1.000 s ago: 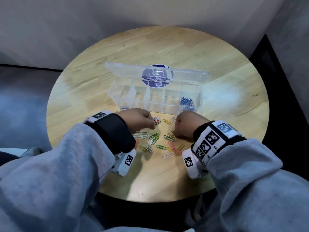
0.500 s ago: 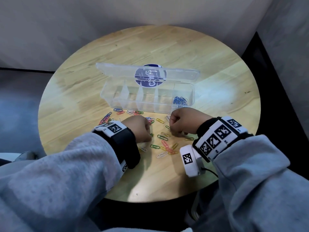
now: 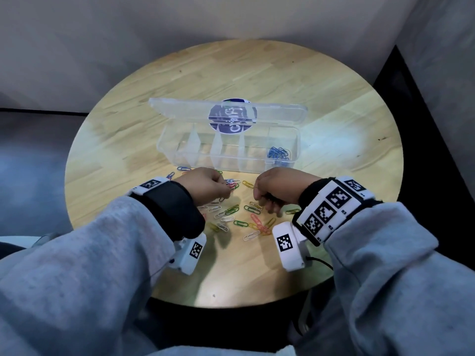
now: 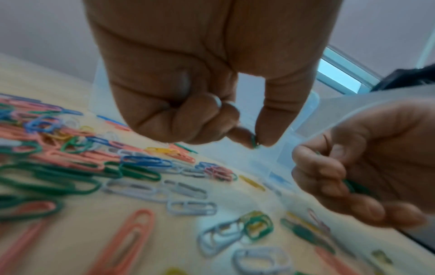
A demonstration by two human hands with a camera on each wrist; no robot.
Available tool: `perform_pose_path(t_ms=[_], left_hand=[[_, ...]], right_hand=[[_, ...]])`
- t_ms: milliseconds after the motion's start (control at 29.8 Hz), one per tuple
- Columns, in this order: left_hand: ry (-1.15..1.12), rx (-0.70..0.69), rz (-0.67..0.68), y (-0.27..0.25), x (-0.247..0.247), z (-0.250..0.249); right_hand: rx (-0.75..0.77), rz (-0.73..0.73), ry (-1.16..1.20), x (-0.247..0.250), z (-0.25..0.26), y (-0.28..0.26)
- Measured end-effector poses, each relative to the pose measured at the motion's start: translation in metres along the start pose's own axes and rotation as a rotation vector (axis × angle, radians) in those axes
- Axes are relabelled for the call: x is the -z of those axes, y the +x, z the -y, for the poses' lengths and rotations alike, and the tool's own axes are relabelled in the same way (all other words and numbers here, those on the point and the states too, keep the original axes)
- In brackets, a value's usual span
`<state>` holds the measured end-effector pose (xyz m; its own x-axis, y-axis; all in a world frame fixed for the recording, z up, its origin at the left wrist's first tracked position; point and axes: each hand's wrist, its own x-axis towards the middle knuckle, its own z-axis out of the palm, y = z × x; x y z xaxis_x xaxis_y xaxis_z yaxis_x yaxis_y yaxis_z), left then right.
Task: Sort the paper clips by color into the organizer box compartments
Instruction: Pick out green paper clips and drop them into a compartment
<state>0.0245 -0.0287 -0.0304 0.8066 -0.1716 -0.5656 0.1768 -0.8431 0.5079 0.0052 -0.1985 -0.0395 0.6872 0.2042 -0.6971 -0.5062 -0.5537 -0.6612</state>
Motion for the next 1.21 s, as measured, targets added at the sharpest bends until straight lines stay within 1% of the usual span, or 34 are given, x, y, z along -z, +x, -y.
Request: perform_pose_path(t_ms=[67, 101, 235, 370, 504, 605, 672, 773, 874, 975, 1042, 1075, 1143, 1176, 1210], left_hand=[[-0.187, 0.059, 0.042, 0.003, 0.004, 0.002], [-0.285, 0.09, 0.052, 0.004, 0.005, 0.003], [-0.603, 0.156, 0.068, 0.004, 0.008, 0.004], [-0.792, 0.171, 0.144, 0.002, 0.012, 0.007], [-0.845, 0.148, 0.164, 0.001, 0.014, 0.007], [-0.819, 0.128, 0.162, 0.0, 0.013, 0.007], [-0.792, 0.13, 0.167, 0.0, 0.013, 0.007], [-0.778, 0.133, 0.199, 0.0, 0.012, 0.007], [-0.788, 0.139, 0.225, 0.0, 0.012, 0.007], [-0.744, 0.163, 0.181, 0.001, 0.008, 0.005], [-0.593, 0.153, 0.136, 0.003, 0.004, 0.004], [-0.456, 0.122, 0.116, 0.004, 0.002, 0.003], [-0.115, 0.01, 0.081, 0.003, -0.001, 0.003], [0.023, -0.049, 0.068, 0.002, -0.003, 0.002], [0.113, -0.089, 0.063, 0.0, -0.004, 0.0]], right_hand=[[0.007, 0.023, 0.029, -0.001, 0.004, -0.001], [0.028, 0.018, 0.003, -0.001, 0.004, -0.001], [0.164, -0.058, -0.234, -0.003, 0.0, -0.002], [0.257, -0.141, -0.422, -0.009, 0.003, -0.003], [0.241, -0.175, -0.522, -0.013, 0.005, 0.001], [0.22, -0.191, -0.609, -0.017, 0.001, 0.006], [0.216, -0.191, -0.62, -0.02, 0.0, 0.006], [0.219, -0.196, -0.664, -0.021, 0.0, 0.006], [0.191, -0.206, -0.702, -0.022, 0.001, 0.007], [0.167, -0.194, -0.73, -0.023, 0.002, 0.008], [0.149, -0.178, -0.747, -0.022, 0.001, 0.008], [0.135, -0.168, -0.739, -0.021, 0.0, 0.007], [0.12, -0.154, -0.685, -0.018, -0.001, 0.005], [0.116, -0.155, -0.644, -0.015, -0.001, 0.003], [0.113, -0.163, -0.593, -0.011, 0.0, 0.001]])
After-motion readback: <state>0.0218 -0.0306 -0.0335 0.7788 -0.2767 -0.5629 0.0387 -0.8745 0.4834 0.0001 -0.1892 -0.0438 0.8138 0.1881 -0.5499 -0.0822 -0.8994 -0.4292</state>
